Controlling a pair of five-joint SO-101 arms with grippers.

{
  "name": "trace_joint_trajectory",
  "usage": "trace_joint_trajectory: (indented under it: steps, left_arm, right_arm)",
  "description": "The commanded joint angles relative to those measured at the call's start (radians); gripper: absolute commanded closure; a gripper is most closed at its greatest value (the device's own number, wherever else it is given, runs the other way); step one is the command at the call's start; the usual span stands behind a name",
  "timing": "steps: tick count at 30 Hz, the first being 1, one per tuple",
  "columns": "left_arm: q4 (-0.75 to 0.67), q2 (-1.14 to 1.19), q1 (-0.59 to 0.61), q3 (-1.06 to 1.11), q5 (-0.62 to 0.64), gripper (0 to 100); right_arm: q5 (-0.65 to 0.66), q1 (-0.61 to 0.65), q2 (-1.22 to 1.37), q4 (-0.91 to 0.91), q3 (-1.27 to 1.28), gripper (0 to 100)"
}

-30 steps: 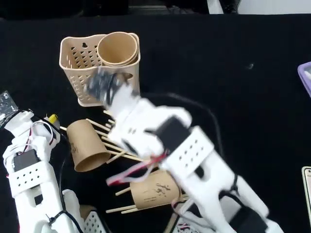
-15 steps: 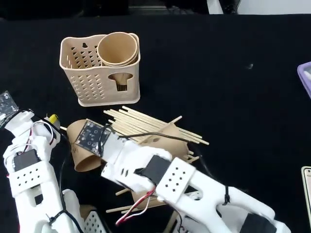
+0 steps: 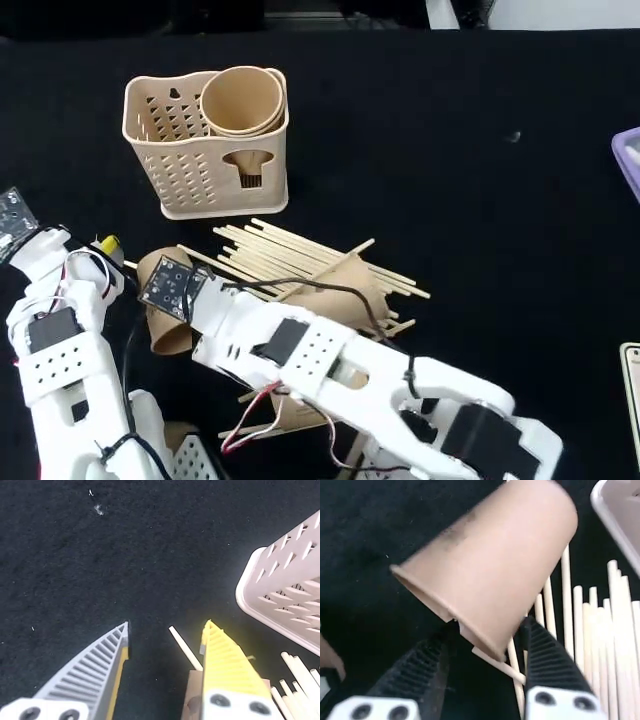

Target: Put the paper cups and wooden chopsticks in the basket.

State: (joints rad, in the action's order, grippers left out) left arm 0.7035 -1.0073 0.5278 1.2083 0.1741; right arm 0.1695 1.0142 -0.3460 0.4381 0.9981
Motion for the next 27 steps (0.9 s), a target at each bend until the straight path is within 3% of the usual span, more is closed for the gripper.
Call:
trace_joint_trajectory:
  steps: [1,5,17,22,27]
  left_arm:
    - [-0.018,-0.02,0.012,-0.028,0.011,76]
    - [-0.018,-0.02,0.012,-0.028,0.009,76]
    - [-0.018,-0.02,0.012,-0.028,0.009,76]
    - [-0.018,-0.02,0.012,-0.028,0.009,76]
    - [-0.018,-0.02,0.012,-0.028,0.009,76]
  right_arm:
    - [-0.011,-0.071,-0.016,-0.026,-0.019,95.6]
    - [-0.011,-0.158,-0.137,0.038,-0.013,99.0]
    - [-0.003,-0.348,-0.704,0.568,-0.234,98.8]
    - [-0.012,-0.41,-0.713,0.663,-0.53,98.8]
    - [-0.086,-0.502,-0.522,0.661,-0.84,98.8]
